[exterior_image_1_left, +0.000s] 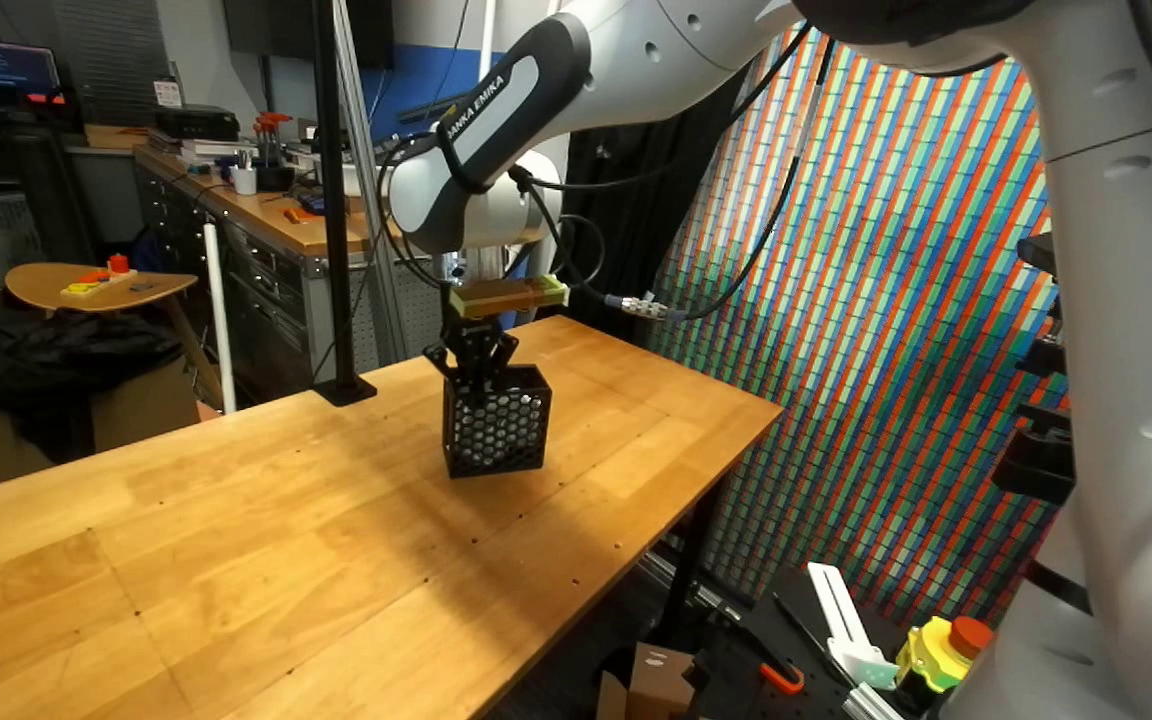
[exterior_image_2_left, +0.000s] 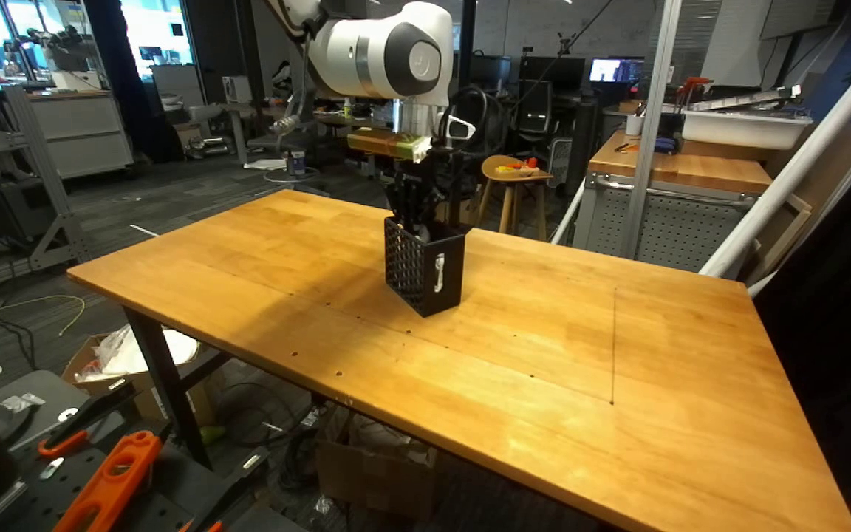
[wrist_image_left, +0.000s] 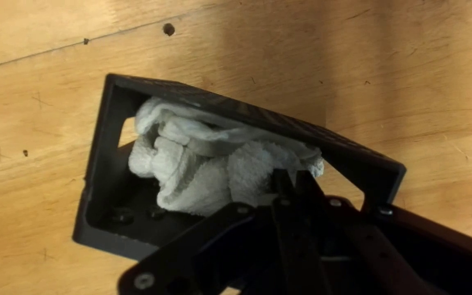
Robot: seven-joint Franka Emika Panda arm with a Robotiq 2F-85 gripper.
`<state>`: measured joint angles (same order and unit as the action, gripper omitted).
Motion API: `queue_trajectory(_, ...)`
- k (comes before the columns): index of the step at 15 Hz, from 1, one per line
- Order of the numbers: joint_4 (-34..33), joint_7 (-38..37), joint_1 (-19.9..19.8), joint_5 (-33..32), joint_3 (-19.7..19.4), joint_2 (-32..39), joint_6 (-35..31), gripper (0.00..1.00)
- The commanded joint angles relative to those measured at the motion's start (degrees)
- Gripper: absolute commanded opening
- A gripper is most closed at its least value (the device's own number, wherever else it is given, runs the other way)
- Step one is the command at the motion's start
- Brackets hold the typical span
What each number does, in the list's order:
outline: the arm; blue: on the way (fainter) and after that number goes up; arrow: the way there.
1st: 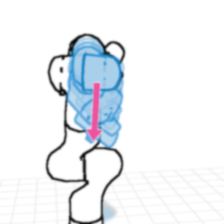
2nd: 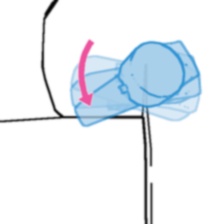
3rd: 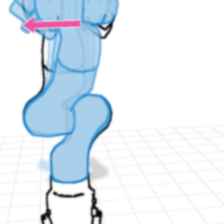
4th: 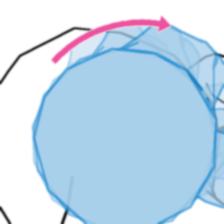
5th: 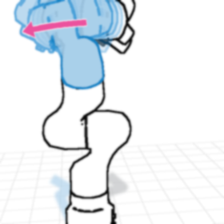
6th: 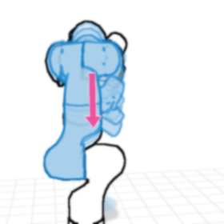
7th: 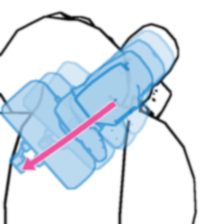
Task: Pick up the cloth and put it in the box
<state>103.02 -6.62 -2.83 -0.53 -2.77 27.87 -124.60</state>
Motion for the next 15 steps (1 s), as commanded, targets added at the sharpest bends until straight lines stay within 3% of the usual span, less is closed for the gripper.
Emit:
queue_trajectory(1,0.9,3.5,-1.6,3.2,0.7,0.0,-3.4,0.11)
queue_trajectory(8,2.7,7.7,-4.0,8.7,1.0,-2.0,-4.8,0.11)
queue_trajectory(15,4.4,8.0,-4.4,7.8,0.0,-5.5,-4.3,0.11)
